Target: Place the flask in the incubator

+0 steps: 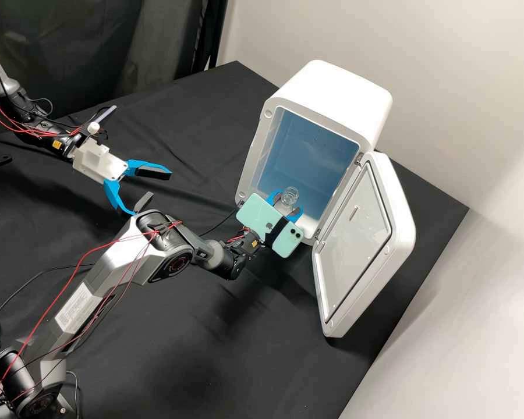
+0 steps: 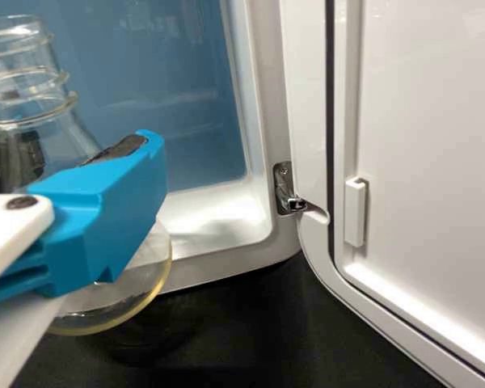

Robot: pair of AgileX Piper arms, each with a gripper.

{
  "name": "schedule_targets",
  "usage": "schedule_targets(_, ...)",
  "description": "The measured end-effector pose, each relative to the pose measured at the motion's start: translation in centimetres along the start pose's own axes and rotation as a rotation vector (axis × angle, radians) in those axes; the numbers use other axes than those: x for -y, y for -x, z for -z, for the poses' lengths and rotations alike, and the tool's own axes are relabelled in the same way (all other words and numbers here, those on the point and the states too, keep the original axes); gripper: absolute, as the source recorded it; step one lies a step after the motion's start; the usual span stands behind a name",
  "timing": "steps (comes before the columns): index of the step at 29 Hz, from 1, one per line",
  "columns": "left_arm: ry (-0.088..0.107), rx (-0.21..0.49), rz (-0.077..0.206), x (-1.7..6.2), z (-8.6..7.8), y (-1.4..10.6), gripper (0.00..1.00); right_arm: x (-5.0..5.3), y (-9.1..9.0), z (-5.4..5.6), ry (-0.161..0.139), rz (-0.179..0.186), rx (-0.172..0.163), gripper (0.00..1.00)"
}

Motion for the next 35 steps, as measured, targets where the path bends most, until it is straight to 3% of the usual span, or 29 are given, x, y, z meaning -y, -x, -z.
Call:
schedule_targets(17,0.002,-0.011,-0.003,-0.08,0.4,0.1,1.0,-0.8,-1.3,1.2,0.014,-0.002,0.016,0.0)
schedule_targets(27,0.003,-0.015,-0.004,-0.1,0.5,0.1,1.0,-0.7,-2.3,0.6,0.018,0.001,0.035,0.0)
schedule_targets(35,0.003,-0.02,-0.005,-0.14,0.6,0.1,1.0,-0.5,-2.6,1.0,0.02,0.004,0.025,0.0)
